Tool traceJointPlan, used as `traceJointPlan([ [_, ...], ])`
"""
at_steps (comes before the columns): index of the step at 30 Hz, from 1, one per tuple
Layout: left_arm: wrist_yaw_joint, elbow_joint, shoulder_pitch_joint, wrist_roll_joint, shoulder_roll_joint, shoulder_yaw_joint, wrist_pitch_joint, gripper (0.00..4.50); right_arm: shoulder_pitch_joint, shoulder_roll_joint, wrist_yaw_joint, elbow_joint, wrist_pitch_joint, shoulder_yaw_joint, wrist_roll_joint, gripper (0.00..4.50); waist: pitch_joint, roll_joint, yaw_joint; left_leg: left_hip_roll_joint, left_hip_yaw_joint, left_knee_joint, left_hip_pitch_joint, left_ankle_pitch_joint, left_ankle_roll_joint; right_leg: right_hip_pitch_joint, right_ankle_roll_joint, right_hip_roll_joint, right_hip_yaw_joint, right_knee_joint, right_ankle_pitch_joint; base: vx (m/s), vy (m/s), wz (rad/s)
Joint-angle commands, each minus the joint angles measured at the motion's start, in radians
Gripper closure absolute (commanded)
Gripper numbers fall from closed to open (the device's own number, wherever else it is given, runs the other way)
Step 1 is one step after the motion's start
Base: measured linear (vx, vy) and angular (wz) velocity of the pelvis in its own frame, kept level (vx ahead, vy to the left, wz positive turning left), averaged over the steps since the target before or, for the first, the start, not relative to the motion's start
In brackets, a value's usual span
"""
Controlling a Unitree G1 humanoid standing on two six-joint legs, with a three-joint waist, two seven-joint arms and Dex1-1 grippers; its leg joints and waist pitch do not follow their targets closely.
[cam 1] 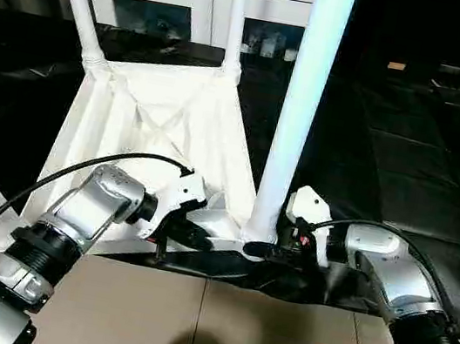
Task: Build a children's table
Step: Rotate leg to tighten
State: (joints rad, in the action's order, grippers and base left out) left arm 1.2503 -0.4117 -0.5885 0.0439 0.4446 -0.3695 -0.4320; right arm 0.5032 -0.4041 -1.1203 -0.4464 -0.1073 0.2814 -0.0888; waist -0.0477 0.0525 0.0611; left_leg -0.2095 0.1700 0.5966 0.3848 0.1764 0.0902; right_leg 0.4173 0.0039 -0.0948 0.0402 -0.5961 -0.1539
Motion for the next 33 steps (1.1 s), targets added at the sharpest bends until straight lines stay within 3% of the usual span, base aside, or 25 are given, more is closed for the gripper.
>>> traceJointPlan([
  [1,0.04,0.021,-0.009,0.027,-0.002,-0.002,-0.007,4.5,0.006,0.004,-0.004,-0.014,-0.002,0.007,0.003,1.77,0.072,-0.005,-0.004,-0.004,0.01,-0.07,-0.016,0.216,-0.063,-0.056,-0.257,-0.022,-0.015,0.055,-0.173,0.0,0.0,0.0],
  [6,0.045,0.025,-0.006,0.028,0.002,-0.003,-0.014,4.5,-0.001,0.014,-0.007,-0.019,-0.013,-0.005,-0.009,1.79,0.073,-0.005,-0.004,-0.004,0.009,-0.069,-0.016,0.216,-0.063,-0.057,-0.257,-0.023,-0.015,0.055,-0.174,0.0,0.0,0.0],
  [7,0.014,0.015,-0.007,0.021,-0.009,0.003,-0.018,4.5,0.007,0.046,0.078,-0.05,-0.023,-0.041,-0.013,1.79,0.073,-0.008,-0.005,-0.003,0.01,-0.069,-0.014,0.212,-0.063,-0.057,-0.257,-0.023,-0.016,0.055,-0.174,0.0,0.0,0.0],
  [8,-0.03,0.001,-0.011,0.009,-0.025,0.011,-0.016,4.5,0.018,0.084,0.18,-0.085,-0.037,-0.081,-0.015,1.79,0.072,-0.005,-0.007,-0.002,0.01,-0.07,-0.013,0.212,-0.06,-0.056,-0.256,-0.023,-0.016,0.055,-0.179,0.0,0.0,0.0],
  [9,-0.03,0.001,-0.011,0.009,-0.025,0.011,-0.016,4.5,0.018,0.084,0.18,-0.085,-0.037,-0.081,-0.015,1.79,0.071,-0.004,-0.009,-0.002,0.009,-0.071,-0.013,0.217,-0.055,-0.055,-0.255,-0.024,-0.016,0.057,-0.19,0.0,0.0,0.0],
  [11,-0.131,-0.046,-0.029,-0.009,-0.07,0.033,-0.032,4.5,0.019,0.123,0.278,-0.099,-0.067,-0.108,-0.014,1.79,0.07,-0.011,-0.017,0.001,0.007,-0.074,-0.01,0.227,-0.038,-0.059,-0.241,-0.022,-0.013,0.058,-0.22,0.0,0.0,0.0],
  [12,-0.243,-0.098,-0.053,-0.025,-0.12,0.06,-0.046,4.5,0.014,0.159,0.365,-0.1,-0.099,-0.127,-0.008,1.79,0.067,-0.007,-0.022,0.0,0.008,-0.074,-0.018,0.258,-0.025,-0.053,-0.231,-0.022,-0.015,0.064,-0.262,0.0,0.0,0.0],
  [14,-0.364,-0.171,-0.088,-0.043,-0.177,0.083,-0.042,4.5,0.008,0.212,0.502,-0.093,-0.152,-0.148,0.01,1.79,0.068,-0.01,-0.024,0.003,0.007,-0.075,-0.016,0.254,-0.017,-0.054,-0.218,-0.021,-0.015,0.067,-0.272,0.0,0.0,0.0],
  [17,-0.461,-0.244,-0.126,-0.053,-0.222,0.103,-0.017,4.5,0.01,0.265,0.622,-0.096,-0.213,-0.182,0.011,1.79,0.07,-0.013,-0.025,0.007,0.006,-0.074,-0.013,0.249,-0.015,-0.056,-0.201,-0.023,-0.014,0.071,-0.292,0.0,0.0,0.0],
  [20,-0.576,-0.345,-0.184,-0.075,-0.282,0.111,0.039,4.5,0.035,0.347,0.806,-0.144,-0.253,-0.248,0.009,1.79,0.068,-0.012,-0.027,0.01,0.008,-0.073,-0.016,0.252,-0.019,-0.047,-0.187,-0.022,-0.016,0.079,-0.318,0.0,0.0,0.0],
  [23,-0.628,-0.422,-0.222,-0.1,-0.329,0.104,0.097,4.5,0.07,0.357,0.89,-0.192,-0.214,-0.22,0.074,1.79,0.068,-0.007,-0.025,0.007,0.004,-0.077,-0.017,0.275,-0.008,-0.049,-0.172,-0.023,-0.013,0.083,-0.343,0.0,0.0,0.0],
  [27,-0.615,-0.447,-0.23,-0.102,-0.346,0.095,0.138,4.5,0.098,0.37,0.924,-0.213,-0.219,-0.264,0.047,1.79,0.067,-0.006,-0.027,0.008,0.004,-0.079,-0.016,0.3,-0.012,-0.049,-0.177,-0.024,-0.013,0.084,-0.325,0.0,0.0,0.0],
  [28,-0.605,-0.445,-0.226,-0.102,-0.344,0.091,0.15,4.5,0.098,0.369,0.913,-0.212,-0.22,-0.264,0.044,1.79,0.069,-0.012,-0.026,0.007,0.004,-0.079,-0.014,0.29,-0.018,-0.053,-0.18,-0.024,-0.013,0.082,-0.307,0.0,0.0,0.0],
  [29,-0.605,-0.445,-0.226,-0.102,-0.344,0.091,0.15,4.5,0.098,0.369,0.913,-0.212,-0.22,-0.264,0.044,1.44,0.069,-0.012,-0.026,0.007,0.004,-0.079,-0.014,0.29,-0.018,-0.053,-0.18,-0.024,-0.013,0.082,-0.307,0.0,0.0,0.0],
  [30,-0.594,-0.455,-0.223,-0.097,-0.341,0.092,0.179,4.5,0.09,0.373,0.901,-0.193,-0.228,-0.275,0.036,1.23,0.07,-0.021,-0.025,0.006,0.005,-0.078,-0.013,0.277,-0.024,-0.053,-0.185,-0.024,-0.014,0.08,-0.292,0.0,0.0,0.0],
  [31,-0.586,-0.461,-0.221,-0.093,-0.337,0.094,0.195,4.5,0.083,0.376,0.9,-0.178,-0.231,-0.283,0.035,1.09,0.069,-0.016,-0.021,0.006,0.005,-0.078,-0.013,0.269,-0.029,-0.054,-0.187,-0.026,-0.014,0.079,-0.292,0.0,0.0,0.0],
  [33,-0.576,-0.457,-0.216,-0.093,-0.332,0.093,0.202,4.5,0.078,0.374,0.896,-0.17,-0.232,-0.279,0.039,1.03,0.069,-0.016,-0.022,0.005,0.005,-0.079,-0.013,0.268,-0.031,-0.053,-0.189,-0.027,-0.014,0.078,-0.288,0.0,0.0,0.0],
])
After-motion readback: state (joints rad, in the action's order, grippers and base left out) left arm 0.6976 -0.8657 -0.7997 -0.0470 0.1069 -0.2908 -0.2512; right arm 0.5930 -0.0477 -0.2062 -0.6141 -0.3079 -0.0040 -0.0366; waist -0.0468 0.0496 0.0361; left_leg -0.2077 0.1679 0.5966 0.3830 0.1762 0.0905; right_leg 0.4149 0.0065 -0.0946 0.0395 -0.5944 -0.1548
